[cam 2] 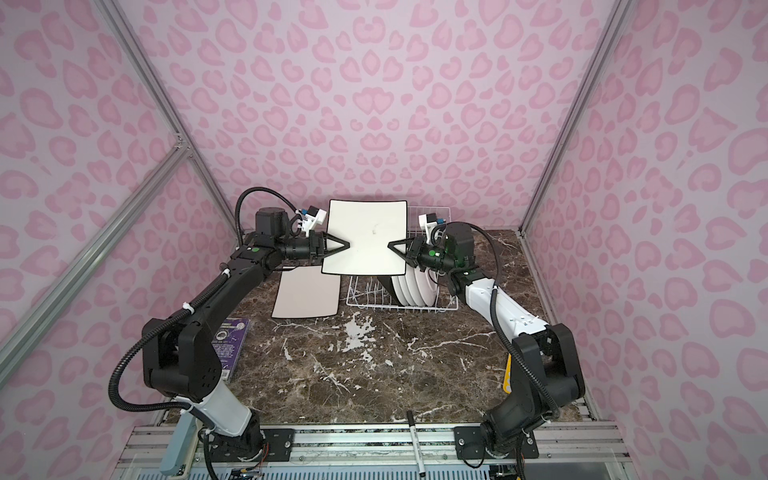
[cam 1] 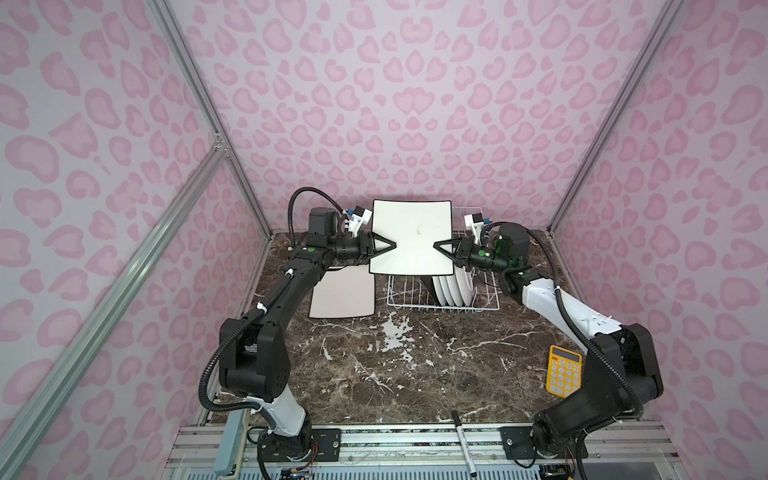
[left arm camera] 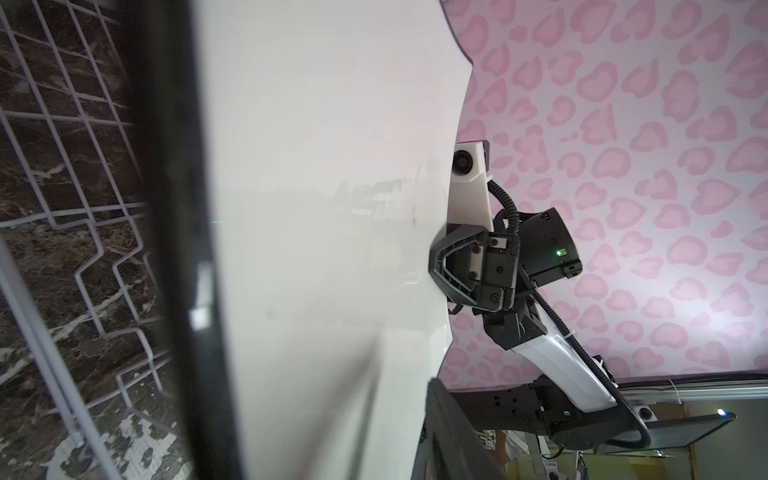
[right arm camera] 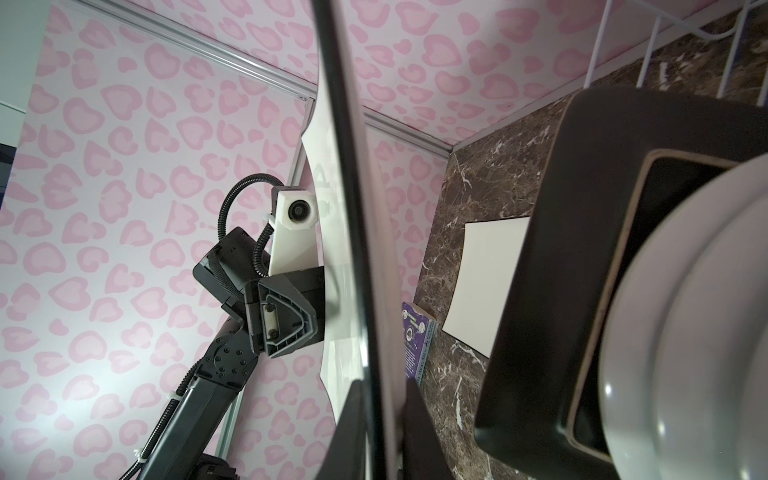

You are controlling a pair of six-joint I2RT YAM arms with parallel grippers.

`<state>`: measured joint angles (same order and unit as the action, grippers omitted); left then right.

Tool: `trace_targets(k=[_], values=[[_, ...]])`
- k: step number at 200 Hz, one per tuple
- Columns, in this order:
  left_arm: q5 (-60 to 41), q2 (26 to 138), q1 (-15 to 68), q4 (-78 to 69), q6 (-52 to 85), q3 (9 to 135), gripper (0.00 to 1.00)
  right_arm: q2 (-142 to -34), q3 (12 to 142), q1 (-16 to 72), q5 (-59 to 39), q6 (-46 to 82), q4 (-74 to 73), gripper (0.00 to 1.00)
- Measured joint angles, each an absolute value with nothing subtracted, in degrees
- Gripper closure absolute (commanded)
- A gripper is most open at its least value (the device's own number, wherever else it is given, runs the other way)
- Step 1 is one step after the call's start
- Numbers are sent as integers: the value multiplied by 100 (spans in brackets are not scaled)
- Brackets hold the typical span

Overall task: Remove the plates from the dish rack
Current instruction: 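Close the left gripper on the square white plate edge while the right gripper holds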

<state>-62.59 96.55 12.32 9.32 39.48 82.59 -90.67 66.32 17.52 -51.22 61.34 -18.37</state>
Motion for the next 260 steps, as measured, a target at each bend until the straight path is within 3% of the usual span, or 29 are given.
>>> trace_targets(k=[41, 134, 154, 232, 260], values=[[-6252, 9655, 1234, 886, 4042, 8204, 62, -9146, 6632, 1752, -5135, 6136, -1894, 100], [-6425, 9655, 1216, 746, 4313, 8180, 96, -9192, 6628, 1741, -5207, 6125, -2051, 100], [-6418, 9655, 1214, 735, 4313, 8171, 96, -9192, 6598, 1741, -5205, 6132, -2073, 100], [-6351, 9461, 1216, 617, 4309, 8112, 96, -9019, 6744, 1737, -5063, 5819, -1579, 74], [-6263, 9384, 1223, 598, 4202, 8112, 96, -8901, 6820, 1723, -4886, 5557, -1208, 60]])
